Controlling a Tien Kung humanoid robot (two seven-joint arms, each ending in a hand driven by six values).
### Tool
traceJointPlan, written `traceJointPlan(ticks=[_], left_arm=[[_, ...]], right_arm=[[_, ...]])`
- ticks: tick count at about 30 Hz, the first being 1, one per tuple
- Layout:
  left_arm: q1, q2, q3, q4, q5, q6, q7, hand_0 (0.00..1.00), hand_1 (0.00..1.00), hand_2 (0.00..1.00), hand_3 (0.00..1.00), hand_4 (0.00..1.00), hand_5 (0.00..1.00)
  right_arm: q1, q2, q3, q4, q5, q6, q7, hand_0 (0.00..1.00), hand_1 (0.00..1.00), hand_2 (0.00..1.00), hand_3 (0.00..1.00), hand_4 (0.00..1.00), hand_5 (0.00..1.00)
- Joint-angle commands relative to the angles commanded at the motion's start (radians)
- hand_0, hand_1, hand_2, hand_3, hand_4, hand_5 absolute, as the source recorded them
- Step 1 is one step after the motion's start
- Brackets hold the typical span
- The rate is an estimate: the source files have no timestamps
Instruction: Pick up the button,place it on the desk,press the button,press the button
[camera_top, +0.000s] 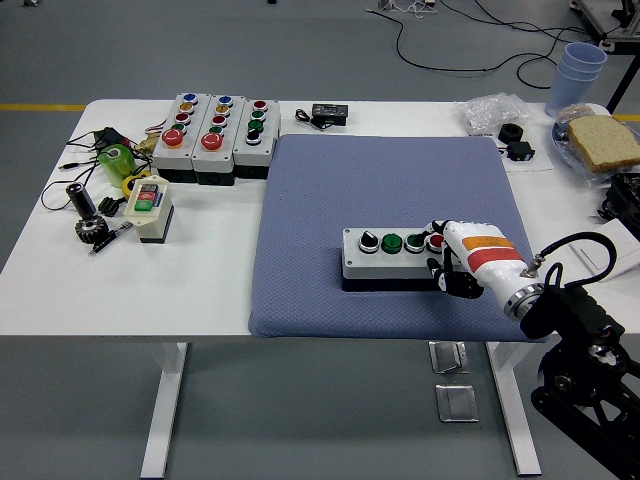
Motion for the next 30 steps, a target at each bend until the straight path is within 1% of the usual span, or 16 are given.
traceJointPlan(ticks=[4,10,14,17,18,20,21,24,25,30], left_arm=[[-0.001,0.000,0.000,0.000,0.001,-0.001,0.000,0.652,0.638,0.658,0.557,0.326,0.842],[-0.001,0.000,0.001,0.000,0.000,0.000,0.000,0.652,0.638,0.658,0.556,0.326,0.844],[-0.001,-0.001,0.001,0.000,0.000,-0.001,-0.001,0.652,0.639,0.658,0.558,0.327,0.844],[0.000,-0.001,0.001,0.000,0.001,-0.002,-0.001,0.652,0.639,0.658,0.558,0.327,0.844],[0.000,-0.001,0.000,0.000,0.002,-0.002,-0.001,0.652,0.639,0.658,0.556,0.329,0.847],[0.001,-0.001,0.000,0.000,0.003,-0.002,-0.001,0.652,0.639,0.658,0.556,0.329,0.847],[0.002,-0.001,0.000,0.000,0.004,-0.002,-0.001,0.652,0.639,0.658,0.556,0.329,0.847],[0.003,-0.001,0.000,0.000,0.006,-0.003,-0.001,0.652,0.639,0.658,0.556,0.329,0.847],[0.004,-0.002,0.000,0.000,0.009,-0.003,-0.001,0.652,0.639,0.658,0.557,0.327,0.844],[0.008,-0.002,-0.001,0.000,0.012,-0.003,0.000,0.652,0.639,0.658,0.557,0.327,0.844]], right_arm=[[0.002,0.002,-0.001,-0.003,0.001,0.006,-0.003,0.155,0.002,0.222,0.635,0.593,0.002],[0.000,0.000,0.026,0.017,0.010,-0.014,0.004,0.156,0.002,0.222,0.635,0.590,0.002],[-0.007,0.003,0.059,0.035,0.079,-0.039,0.015,0.155,0.002,0.222,0.634,0.588,0.002],[-0.020,0.008,0.096,0.043,0.187,-0.077,0.035,0.155,0.002,0.222,0.634,0.588,0.002],[-0.027,0.009,0.112,0.045,0.221,-0.101,0.059,0.300,0.098,0.320,0.686,0.493,0.002],[-0.041,0.011,0.137,0.051,0.299,-0.139,0.108,0.300,0.098,0.320,0.686,0.493,0.002],[-0.048,0.012,0.147,0.054,0.345,-0.148,0.135,0.300,0.098,0.320,0.686,0.493,0.002],[-0.071,0.019,0.192,0.061,0.468,-0.155,0.218,0.300,0.098,0.320,0.686,0.493,0.002],[-0.081,0.021,0.210,0.064,0.514,-0.158,0.246,0.647,0.554,0.645,0.823,0.629,0.080],[-0.114,0.026,0.276,0.070,0.722,-0.162,0.350,0.647,0.554,0.645,0.823,0.629,0.080]])
